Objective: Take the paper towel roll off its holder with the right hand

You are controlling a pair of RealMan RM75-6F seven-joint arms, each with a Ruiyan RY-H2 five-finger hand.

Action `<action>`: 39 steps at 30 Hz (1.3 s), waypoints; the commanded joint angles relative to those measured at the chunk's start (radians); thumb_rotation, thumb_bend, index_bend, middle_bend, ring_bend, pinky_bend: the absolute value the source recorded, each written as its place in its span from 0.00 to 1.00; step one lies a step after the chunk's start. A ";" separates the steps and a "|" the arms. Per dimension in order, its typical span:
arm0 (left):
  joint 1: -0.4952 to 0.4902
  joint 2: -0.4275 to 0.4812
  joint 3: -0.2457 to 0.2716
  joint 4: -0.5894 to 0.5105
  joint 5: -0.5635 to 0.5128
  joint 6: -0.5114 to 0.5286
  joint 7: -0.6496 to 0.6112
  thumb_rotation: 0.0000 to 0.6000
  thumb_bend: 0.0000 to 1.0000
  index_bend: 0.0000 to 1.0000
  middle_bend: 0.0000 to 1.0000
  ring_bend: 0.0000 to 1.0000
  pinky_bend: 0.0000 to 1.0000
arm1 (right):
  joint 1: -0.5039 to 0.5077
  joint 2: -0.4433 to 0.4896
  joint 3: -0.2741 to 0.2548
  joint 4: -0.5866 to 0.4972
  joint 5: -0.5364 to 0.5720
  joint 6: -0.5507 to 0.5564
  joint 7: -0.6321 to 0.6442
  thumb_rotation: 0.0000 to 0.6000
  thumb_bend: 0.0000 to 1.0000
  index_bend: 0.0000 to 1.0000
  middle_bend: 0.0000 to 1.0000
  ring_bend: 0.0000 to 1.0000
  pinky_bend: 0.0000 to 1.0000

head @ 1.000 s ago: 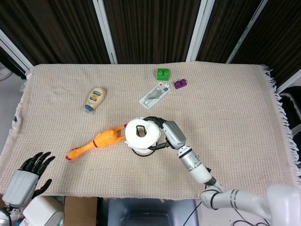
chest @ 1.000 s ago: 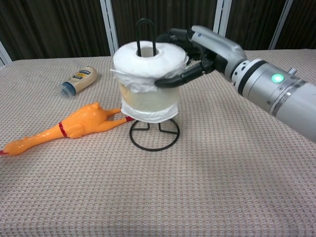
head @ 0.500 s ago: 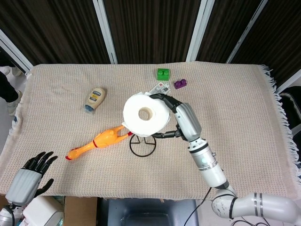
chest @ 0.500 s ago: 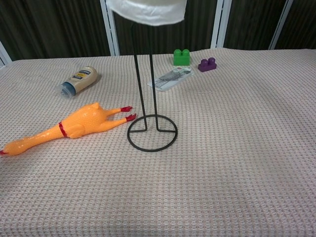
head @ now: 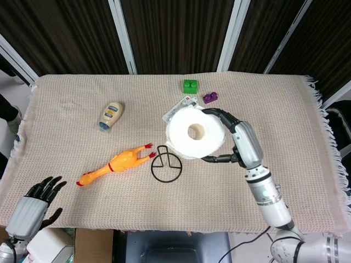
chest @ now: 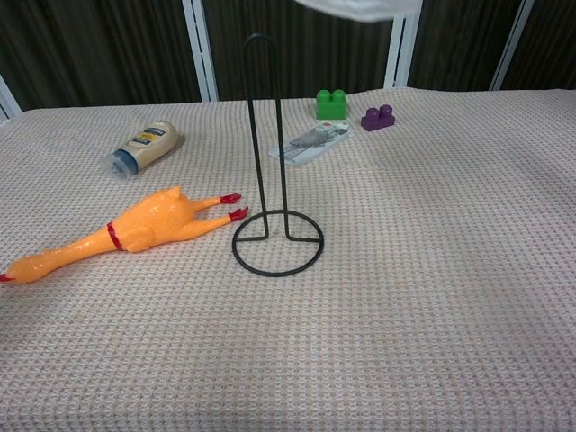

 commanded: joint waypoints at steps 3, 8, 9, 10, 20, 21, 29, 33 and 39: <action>0.000 -0.001 0.000 0.002 0.001 0.001 -0.001 1.00 0.30 0.18 0.13 0.12 0.29 | -0.095 0.021 -0.163 0.263 -0.079 -0.026 0.124 1.00 0.14 0.66 0.46 0.39 0.57; -0.002 -0.004 -0.002 0.001 -0.002 -0.005 0.007 1.00 0.30 0.18 0.13 0.12 0.29 | -0.086 -0.049 -0.221 0.473 -0.070 -0.116 0.258 1.00 0.13 0.60 0.46 0.34 0.54; -0.003 -0.004 -0.002 0.001 -0.004 -0.007 0.009 1.00 0.30 0.18 0.13 0.12 0.29 | -0.081 -0.061 -0.227 0.501 -0.071 -0.132 0.283 1.00 0.13 0.58 0.46 0.32 0.52; -0.004 -0.004 -0.003 0.000 -0.006 -0.010 0.010 1.00 0.30 0.18 0.13 0.12 0.29 | -0.075 -0.075 -0.235 0.536 -0.074 -0.152 0.310 1.00 0.13 0.56 0.45 0.30 0.49; -0.002 -0.003 -0.004 -0.001 -0.013 -0.009 0.008 1.00 0.30 0.18 0.13 0.12 0.29 | -0.044 -0.159 -0.285 0.721 -0.106 -0.235 0.415 1.00 0.13 0.22 0.14 0.02 0.18; -0.002 -0.003 -0.003 -0.001 -0.012 -0.008 0.008 1.00 0.30 0.18 0.13 0.12 0.29 | -0.044 -0.159 -0.289 0.726 -0.110 -0.236 0.421 1.00 0.13 0.16 0.11 0.01 0.15; 0.000 -0.004 -0.007 0.001 -0.019 -0.005 0.009 1.00 0.30 0.18 0.13 0.12 0.29 | -0.085 -0.090 -0.304 0.680 -0.159 -0.131 0.347 1.00 0.10 0.00 0.00 0.00 0.00; -0.002 -0.007 -0.012 -0.003 -0.028 -0.012 0.018 1.00 0.30 0.18 0.13 0.12 0.29 | -0.153 -0.046 -0.304 0.633 -0.217 0.043 0.319 1.00 0.11 0.15 0.01 0.00 0.00; -0.001 -0.010 -0.017 -0.005 -0.036 -0.010 0.026 1.00 0.30 0.18 0.13 0.12 0.29 | -0.259 0.019 -0.303 0.576 -0.185 0.184 0.214 1.00 0.11 0.00 0.01 0.00 0.05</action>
